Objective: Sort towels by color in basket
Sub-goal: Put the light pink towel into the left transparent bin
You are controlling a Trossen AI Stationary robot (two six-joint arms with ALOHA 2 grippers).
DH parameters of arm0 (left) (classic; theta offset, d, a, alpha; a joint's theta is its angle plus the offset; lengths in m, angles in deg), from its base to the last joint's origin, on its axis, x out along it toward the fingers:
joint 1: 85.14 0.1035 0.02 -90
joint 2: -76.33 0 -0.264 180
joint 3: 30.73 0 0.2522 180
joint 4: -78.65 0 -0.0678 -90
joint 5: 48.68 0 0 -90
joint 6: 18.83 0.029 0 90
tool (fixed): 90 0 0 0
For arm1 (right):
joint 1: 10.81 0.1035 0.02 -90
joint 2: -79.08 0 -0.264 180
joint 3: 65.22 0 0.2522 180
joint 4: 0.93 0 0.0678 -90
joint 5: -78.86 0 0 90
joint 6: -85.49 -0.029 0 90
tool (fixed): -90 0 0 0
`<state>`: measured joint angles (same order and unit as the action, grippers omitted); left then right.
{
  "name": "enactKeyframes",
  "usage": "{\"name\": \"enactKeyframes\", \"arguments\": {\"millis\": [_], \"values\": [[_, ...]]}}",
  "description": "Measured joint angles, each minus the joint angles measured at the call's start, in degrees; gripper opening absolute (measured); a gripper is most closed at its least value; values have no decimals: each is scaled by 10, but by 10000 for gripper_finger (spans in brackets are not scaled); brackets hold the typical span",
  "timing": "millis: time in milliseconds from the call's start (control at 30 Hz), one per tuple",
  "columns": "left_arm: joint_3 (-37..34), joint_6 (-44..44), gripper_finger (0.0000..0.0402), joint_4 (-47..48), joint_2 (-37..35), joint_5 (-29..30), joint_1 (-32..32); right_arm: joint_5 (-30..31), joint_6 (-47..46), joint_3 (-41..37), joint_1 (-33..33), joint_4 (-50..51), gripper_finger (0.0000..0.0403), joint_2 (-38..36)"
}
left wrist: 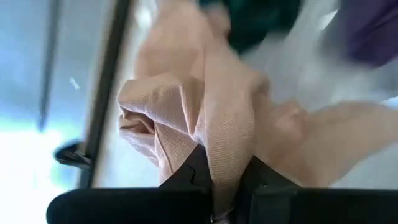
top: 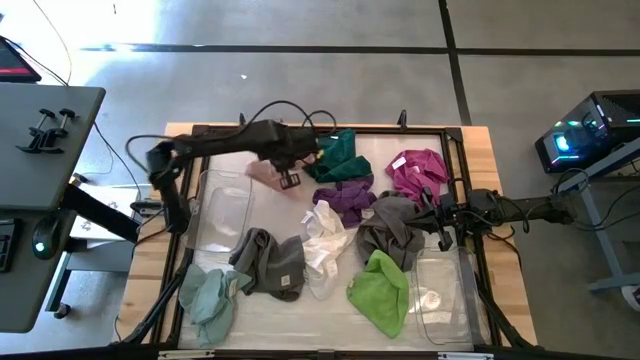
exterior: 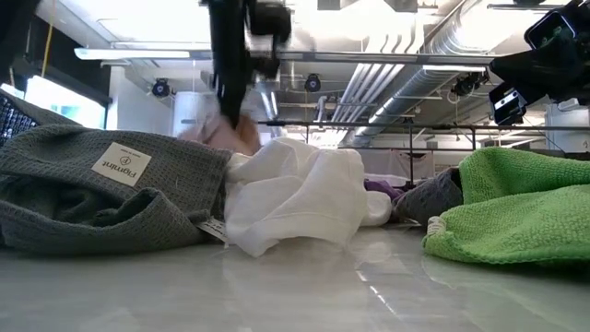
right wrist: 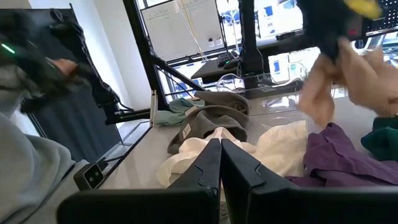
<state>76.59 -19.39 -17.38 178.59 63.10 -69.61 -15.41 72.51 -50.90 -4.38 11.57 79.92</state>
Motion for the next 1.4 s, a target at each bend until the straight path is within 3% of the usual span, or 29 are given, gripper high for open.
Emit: {"name": "enactKeyframes", "arguments": {"millis": [200, 367, 500, 633, 867, 1067, 1400], "values": [[73, -60, 6, 14, -102, 53, -129, 0, 0, 0, 0, 0, 1, 0], [136, -208, 6, 99, -163, 51, -222, 0, 0, 0, 0, 0, 1, 0], [141, -350, 6, 201, -203, 76, -281, 0, 0, 0, 0, 0, 1, 0], [94, -421, 6, 177, -253, 81, -309, 0, 0, 0, 0, 0, 1, 0], [-69, -539, 5, 199, -312, 76, -297, 0, 0, 0, 0, 0, 1, 4], [-183, -583, 5, 196, -358, 2, -255, 0, 0, 0, 0, 0, 1, 6], [-216, -608, 5, 198, -384, -145, -200, 0, 0, 0, 0, 0, 1, 7]]}}
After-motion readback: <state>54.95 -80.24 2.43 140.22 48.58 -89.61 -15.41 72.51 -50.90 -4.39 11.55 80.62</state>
